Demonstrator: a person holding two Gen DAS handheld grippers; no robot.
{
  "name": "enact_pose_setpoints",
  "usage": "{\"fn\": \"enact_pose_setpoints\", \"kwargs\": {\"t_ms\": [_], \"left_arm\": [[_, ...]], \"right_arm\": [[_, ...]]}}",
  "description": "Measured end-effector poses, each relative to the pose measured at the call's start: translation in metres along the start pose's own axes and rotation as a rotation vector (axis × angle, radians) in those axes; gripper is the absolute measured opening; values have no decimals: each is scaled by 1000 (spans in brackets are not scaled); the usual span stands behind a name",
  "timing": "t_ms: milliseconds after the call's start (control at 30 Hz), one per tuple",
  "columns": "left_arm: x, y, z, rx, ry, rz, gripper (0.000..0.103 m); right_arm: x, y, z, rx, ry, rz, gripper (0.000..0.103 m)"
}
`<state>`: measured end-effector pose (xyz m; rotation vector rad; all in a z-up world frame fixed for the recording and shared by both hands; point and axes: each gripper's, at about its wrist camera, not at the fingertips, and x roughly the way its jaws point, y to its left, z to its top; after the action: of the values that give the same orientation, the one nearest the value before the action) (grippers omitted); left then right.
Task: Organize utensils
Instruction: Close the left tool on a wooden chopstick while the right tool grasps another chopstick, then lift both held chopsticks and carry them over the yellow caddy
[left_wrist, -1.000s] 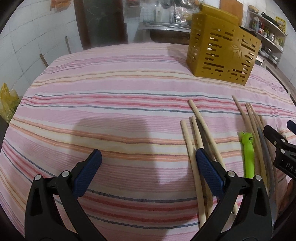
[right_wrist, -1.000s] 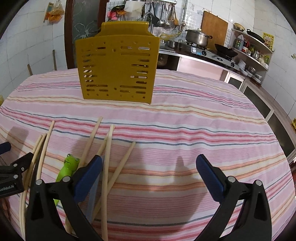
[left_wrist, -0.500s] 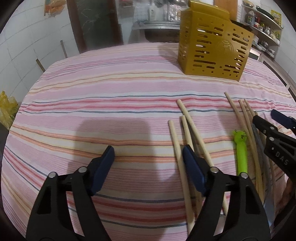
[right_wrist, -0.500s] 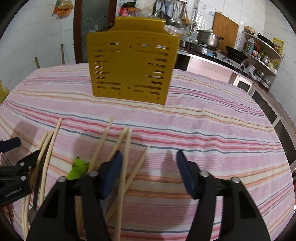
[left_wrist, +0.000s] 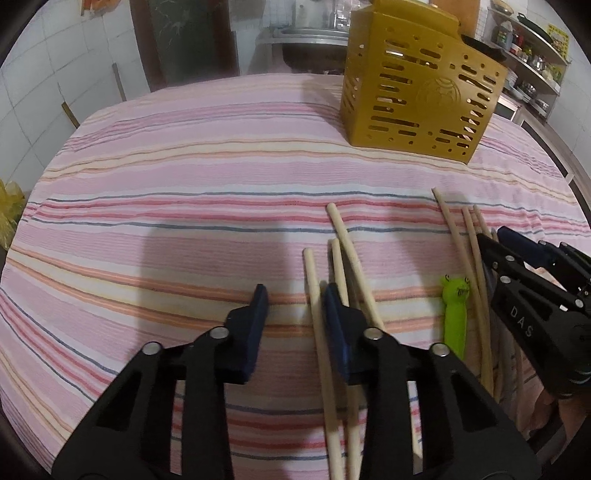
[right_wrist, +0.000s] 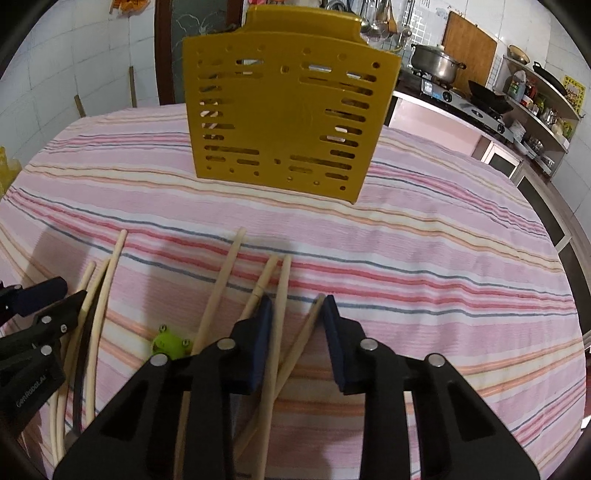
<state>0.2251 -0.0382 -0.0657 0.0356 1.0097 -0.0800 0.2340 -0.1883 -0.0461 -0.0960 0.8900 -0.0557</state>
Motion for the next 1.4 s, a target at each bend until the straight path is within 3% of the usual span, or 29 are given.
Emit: {"fn": "enact_pose_setpoints", "kwargs": {"t_ms": [67, 133, 467, 733, 1100, 1267, 1400], "left_arm": [[2, -2, 3, 1, 10, -2, 16], [3, -4, 6, -8, 18, -14, 7], [0, -6, 1, -6, -26, -5, 5], [-17, 6, -3, -35, -87, 18, 4], [-72, 20, 2, -61, -293, 17, 4], [-104, 27, -1, -64, -399, -14, 4], [-119, 29, -3, -50, -434, -27, 5]], "right_arm": [[0, 3, 4, 1, 6, -2, 13], [-1, 6, 6, -2, 2, -10, 9], [-16, 0, -2, 43, -48, 13, 7], [-40, -19, -7, 103, -136, 36, 7], [-90, -42, -8, 158, -321, 39, 6], [-107, -46, -15, 166, -374, 37, 6], [-111, -51, -19, 173, -381, 46, 6]]}}
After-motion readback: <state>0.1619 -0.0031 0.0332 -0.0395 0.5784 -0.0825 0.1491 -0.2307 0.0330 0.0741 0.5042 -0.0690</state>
